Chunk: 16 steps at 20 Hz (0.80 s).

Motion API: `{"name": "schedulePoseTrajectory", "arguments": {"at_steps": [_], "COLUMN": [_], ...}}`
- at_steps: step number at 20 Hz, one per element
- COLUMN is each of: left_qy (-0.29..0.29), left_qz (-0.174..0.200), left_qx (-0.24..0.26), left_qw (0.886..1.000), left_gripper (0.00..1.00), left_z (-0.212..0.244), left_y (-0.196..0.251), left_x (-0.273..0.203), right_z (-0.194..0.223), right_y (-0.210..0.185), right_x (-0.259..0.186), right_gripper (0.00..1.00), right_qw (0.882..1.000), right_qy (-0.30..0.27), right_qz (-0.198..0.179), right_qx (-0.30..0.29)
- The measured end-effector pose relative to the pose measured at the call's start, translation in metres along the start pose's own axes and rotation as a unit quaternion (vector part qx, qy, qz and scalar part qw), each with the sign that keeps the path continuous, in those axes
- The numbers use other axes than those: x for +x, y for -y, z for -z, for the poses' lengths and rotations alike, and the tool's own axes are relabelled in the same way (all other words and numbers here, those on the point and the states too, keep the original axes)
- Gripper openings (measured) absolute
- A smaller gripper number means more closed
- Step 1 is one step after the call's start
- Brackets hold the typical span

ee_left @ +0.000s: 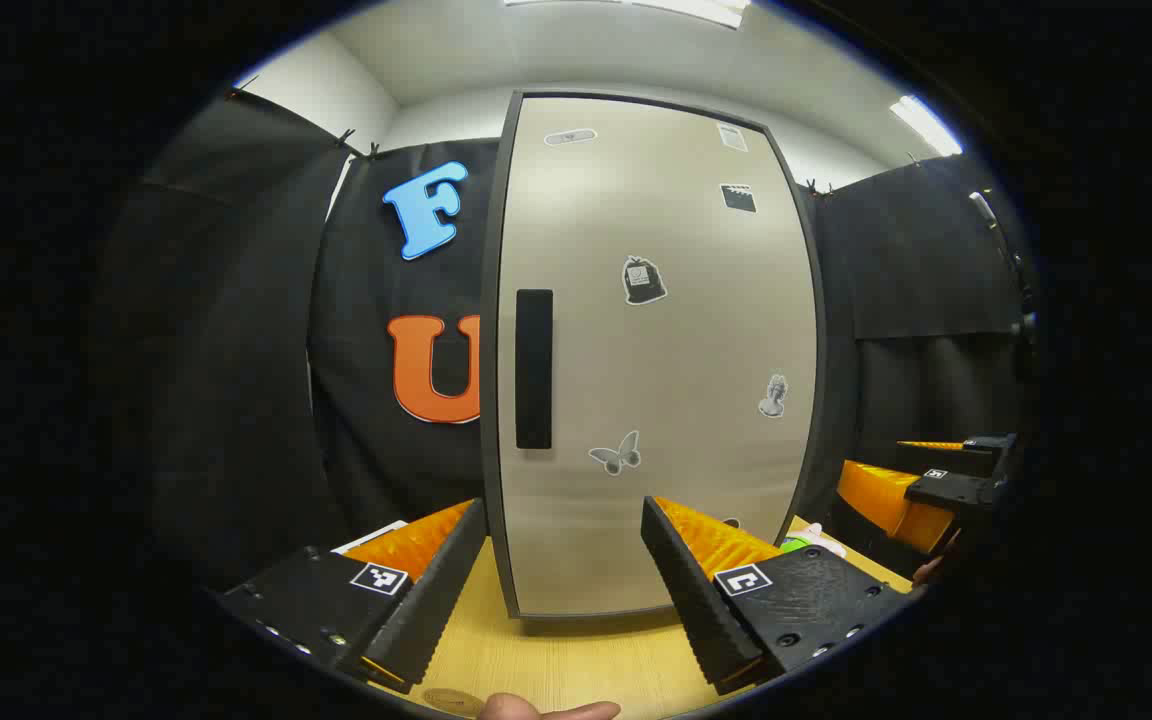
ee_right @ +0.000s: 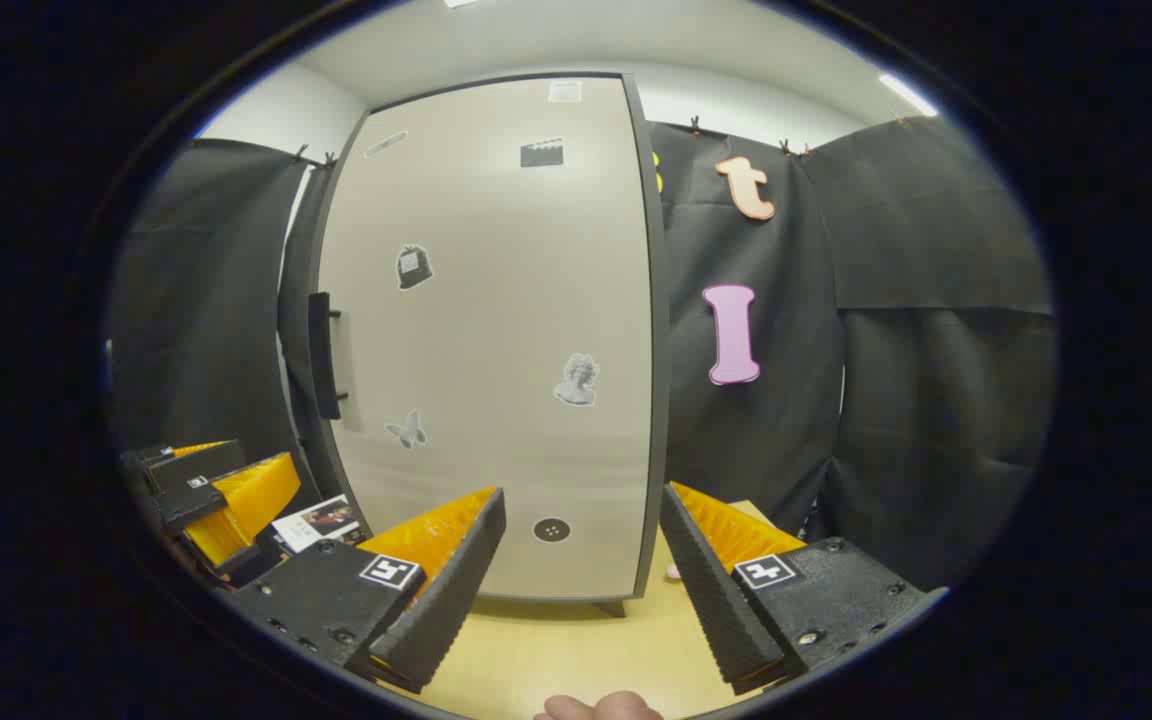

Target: Open the cabinet door with the right hand, grasp the bottle in the cabinet with the left hand and place it on the coaster, then close the cabinet door with the right hand.

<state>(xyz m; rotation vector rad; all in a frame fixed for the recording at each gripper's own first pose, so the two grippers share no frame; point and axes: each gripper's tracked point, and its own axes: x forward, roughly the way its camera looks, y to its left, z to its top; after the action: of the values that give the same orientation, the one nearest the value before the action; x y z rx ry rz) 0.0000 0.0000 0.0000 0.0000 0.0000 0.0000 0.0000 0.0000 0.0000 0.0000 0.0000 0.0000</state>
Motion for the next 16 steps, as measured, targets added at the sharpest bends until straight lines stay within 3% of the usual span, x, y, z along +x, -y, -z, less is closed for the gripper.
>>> {"name": "schedulePoseTrajectory", "arguments": {"at_steps": [9, 16], "left_qy": [0.001, -0.002], "left_qz": [-0.004, -0.02], "left_qx": [-0.006, -0.003], "left_qw": [1.0, 1.0], "left_gripper": [0.95, 0.95], "left_z": [0.0002, 0.0009], "left_y": [0.0001, 0.0018], "left_x": [0.0031, -0.0032], "right_z": [0.0012, 0.0085], "right_y": [-0.001, -0.0042], "right_x": [-0.0005, 0.0025], "right_gripper": [0.99, 1.0], "right_qw": [1.0, 0.999], "right_qy": [0.006, -0.005], "right_qz": [-0.004, -0.03], "right_qx": [-0.012, -0.019]}}
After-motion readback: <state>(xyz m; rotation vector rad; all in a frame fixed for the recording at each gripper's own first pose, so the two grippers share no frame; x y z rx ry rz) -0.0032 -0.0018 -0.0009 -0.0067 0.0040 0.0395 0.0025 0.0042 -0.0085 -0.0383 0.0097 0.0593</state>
